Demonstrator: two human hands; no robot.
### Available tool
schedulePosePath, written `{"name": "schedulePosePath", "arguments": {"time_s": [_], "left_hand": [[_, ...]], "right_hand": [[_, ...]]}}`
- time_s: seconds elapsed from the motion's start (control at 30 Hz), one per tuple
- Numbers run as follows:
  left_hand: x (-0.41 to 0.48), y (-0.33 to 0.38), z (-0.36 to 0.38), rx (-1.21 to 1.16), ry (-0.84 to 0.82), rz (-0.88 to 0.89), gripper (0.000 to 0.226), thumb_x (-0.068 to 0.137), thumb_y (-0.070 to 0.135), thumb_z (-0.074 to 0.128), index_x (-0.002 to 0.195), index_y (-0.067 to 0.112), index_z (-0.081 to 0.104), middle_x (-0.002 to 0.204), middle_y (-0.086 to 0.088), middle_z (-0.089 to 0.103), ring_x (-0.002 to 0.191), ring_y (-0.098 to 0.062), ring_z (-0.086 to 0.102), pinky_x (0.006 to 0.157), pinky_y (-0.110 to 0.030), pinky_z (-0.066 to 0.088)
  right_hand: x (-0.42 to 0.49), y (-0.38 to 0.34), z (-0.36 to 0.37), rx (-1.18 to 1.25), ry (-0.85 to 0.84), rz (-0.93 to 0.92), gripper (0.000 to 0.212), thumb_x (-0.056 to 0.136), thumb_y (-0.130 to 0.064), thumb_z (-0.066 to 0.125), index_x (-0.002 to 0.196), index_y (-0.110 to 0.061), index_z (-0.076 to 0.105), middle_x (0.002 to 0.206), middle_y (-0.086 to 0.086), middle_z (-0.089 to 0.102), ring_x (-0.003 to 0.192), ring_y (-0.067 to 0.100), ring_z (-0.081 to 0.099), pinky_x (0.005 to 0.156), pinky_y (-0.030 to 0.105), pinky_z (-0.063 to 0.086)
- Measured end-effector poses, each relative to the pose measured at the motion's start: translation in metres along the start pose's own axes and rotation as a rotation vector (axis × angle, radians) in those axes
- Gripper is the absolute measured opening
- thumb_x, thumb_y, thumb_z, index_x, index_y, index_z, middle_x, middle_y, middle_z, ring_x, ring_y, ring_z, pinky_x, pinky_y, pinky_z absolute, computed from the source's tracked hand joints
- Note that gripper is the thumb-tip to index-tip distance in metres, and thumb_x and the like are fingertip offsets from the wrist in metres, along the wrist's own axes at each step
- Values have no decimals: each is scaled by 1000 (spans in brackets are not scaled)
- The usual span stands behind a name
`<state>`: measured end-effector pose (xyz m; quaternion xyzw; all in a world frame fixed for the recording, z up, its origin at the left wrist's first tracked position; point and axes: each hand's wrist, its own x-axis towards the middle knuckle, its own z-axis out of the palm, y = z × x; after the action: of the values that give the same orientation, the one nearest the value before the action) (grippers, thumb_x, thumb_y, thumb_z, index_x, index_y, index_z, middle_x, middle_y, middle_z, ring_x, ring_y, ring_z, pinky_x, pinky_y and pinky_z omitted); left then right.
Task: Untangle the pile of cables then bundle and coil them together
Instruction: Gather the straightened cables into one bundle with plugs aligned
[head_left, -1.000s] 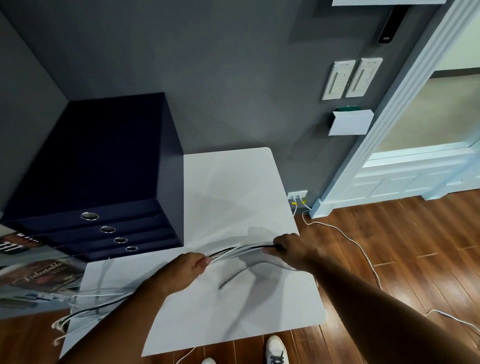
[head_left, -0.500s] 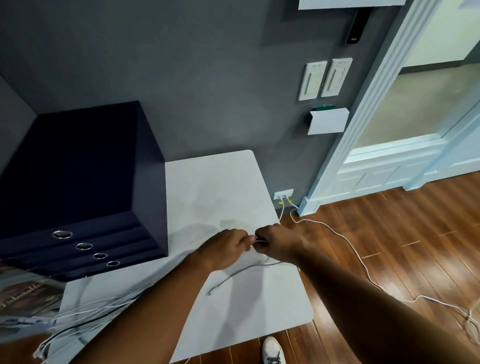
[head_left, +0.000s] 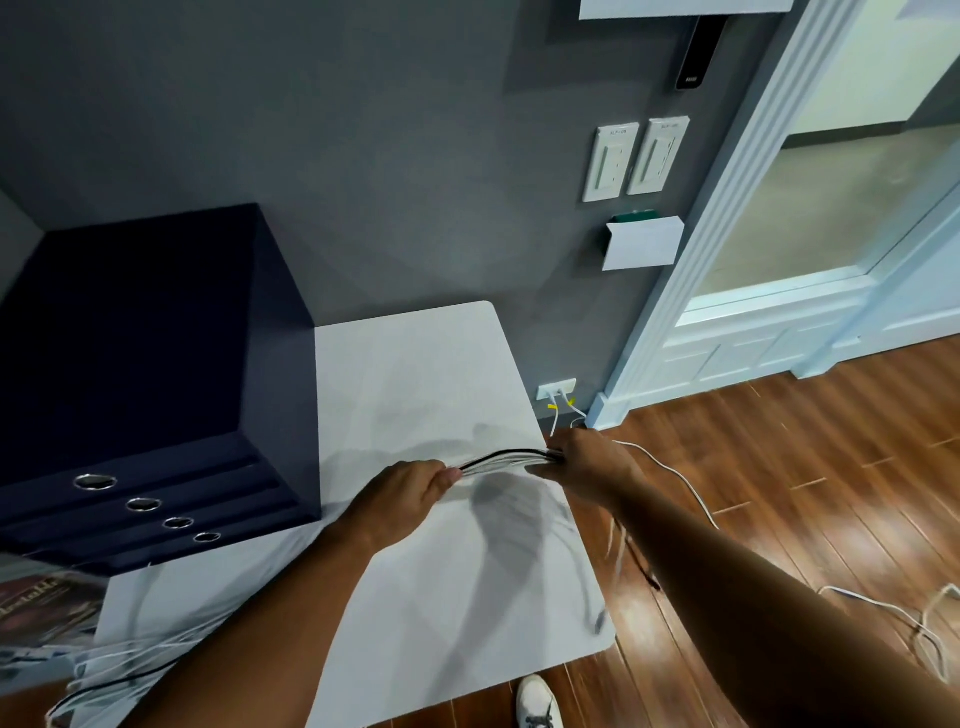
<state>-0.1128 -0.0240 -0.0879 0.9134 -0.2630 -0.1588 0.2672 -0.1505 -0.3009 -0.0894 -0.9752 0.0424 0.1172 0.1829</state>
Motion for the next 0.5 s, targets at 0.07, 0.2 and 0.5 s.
{"name": "schedulePosePath", "arguments": {"time_s": [0.07,0.2,0.5], "left_hand": [[-1,-6,-5,-6,-9,-29,48,102,53,35,76,15,49,67,5,51,67,-19,46,69,-36,41],[-4,-13,-5,-18,-27,-68,57,98,62,30,81,13,54,73,0,60,73,-21,55,73,-38,46],[-17,-17,1,-78,-58,-94,52,102,53,38,67,14,38,60,1,40,59,-16,36,59,-32,34]], "right_hand": [[-3,6,-1,-46,36,30,43,82,-65,56,90,-23,65,83,-2,68,79,24,64,66,35,53],[-7,14,2,-37,71,61,16,89,-36,61,97,-24,68,91,4,70,87,29,66,69,34,51],[-17,52,32,67,112,252,18,95,-30,57,85,-16,62,80,5,63,72,26,61,60,34,46]]}}
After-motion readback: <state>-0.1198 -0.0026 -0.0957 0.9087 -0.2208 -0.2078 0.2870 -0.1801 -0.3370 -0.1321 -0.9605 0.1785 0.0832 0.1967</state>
